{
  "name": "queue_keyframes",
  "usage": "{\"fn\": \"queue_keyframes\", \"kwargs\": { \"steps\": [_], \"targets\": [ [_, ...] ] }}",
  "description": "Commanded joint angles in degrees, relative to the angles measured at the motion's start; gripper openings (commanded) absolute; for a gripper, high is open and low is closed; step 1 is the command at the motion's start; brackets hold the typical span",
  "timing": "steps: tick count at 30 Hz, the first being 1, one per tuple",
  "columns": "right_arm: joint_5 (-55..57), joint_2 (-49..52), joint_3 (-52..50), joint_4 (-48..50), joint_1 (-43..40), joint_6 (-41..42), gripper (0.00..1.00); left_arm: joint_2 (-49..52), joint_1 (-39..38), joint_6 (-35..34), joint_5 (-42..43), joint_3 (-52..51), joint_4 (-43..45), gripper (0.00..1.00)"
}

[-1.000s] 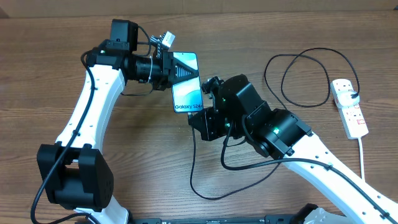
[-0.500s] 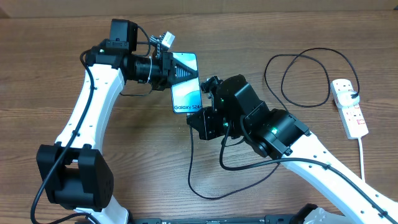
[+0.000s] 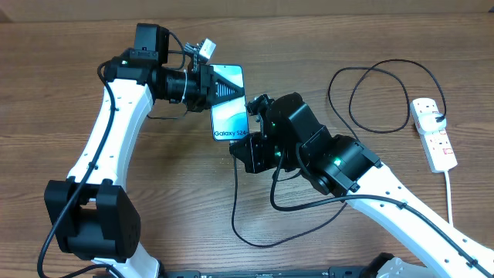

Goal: Plug charger to phone and switch on socket

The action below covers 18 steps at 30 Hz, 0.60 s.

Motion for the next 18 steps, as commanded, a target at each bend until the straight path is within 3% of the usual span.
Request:
{"fn": "queue_keyframes", "kwargs": {
  "steps": [1,12,15,17,18],
  "targets": [
    [9.7,0.0,1.7,5.6,-1.7,0.3,0.04,-0.6,-2.1,1.8,3.4,-0.7,-2.8,0.04],
    [9.6,0.0,1.7,6.9,-1.7,0.3,0.12,-0.6,-2.0,1.8,2.3,-0.7,-2.6,0.04],
    [9.6,0.0,1.7,7.3,-1.7,0.3,0.23,-0.6,-2.0,1.8,2.3,-0.7,-2.6,0.04],
    [9.6,0.0,1.7,7.3,-1.7,0.3,0.25,-0.6,-2.0,1.8,2.3,-0.7,-2.6,0.04],
    [9.6,0.0,1.7,7.3,-1.7,0.3,0.32,-0.6,-2.0,1.8,2.3,-0.7,-2.6,0.04]
  ]
}}
